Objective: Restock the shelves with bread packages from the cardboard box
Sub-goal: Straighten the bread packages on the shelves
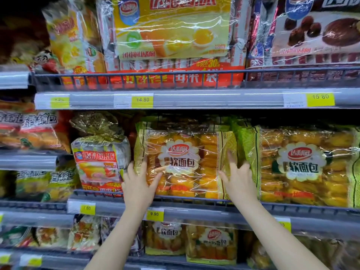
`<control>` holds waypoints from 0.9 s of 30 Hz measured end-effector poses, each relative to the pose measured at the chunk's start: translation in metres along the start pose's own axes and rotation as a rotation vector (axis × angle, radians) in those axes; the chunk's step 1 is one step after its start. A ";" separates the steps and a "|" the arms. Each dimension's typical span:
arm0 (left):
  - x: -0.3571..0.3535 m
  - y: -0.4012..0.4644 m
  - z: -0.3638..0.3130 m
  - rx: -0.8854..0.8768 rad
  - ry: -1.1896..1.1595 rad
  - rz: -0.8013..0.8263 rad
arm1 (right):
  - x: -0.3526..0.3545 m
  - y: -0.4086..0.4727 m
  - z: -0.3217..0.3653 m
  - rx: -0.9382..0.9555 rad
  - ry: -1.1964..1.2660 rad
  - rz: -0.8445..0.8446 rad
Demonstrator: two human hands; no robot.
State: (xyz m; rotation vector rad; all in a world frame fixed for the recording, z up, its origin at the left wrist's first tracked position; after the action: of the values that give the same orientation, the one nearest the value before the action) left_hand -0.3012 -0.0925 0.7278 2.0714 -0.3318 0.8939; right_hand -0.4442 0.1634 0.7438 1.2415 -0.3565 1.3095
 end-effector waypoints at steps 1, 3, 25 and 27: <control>0.006 -0.001 0.000 -0.043 0.036 -0.037 | 0.008 -0.001 0.007 0.019 -0.075 -0.025; 0.023 -0.002 0.004 -0.132 0.066 -0.158 | 0.033 -0.004 0.032 0.107 -0.191 -0.155; 0.024 0.032 0.058 -0.269 0.167 -0.291 | -0.029 0.082 0.253 0.468 0.342 0.153; 0.021 0.033 0.057 -0.254 0.141 -0.287 | -0.017 0.077 0.253 0.538 0.274 -0.091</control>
State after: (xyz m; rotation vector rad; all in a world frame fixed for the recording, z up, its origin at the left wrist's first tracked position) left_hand -0.2756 -0.1555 0.7396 1.7575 -0.0639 0.7747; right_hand -0.4084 -0.0706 0.8620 1.4703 0.2646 1.5266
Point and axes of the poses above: each hand's wrist, its own y-axis towards the middle knuckle, its own x-axis out of the back of the hand, z = x × y, the point moved 7 cm from there along y, towards the middle knuckle, and after that the axes turned 4 degrees about -z, right-handed, at the moved point
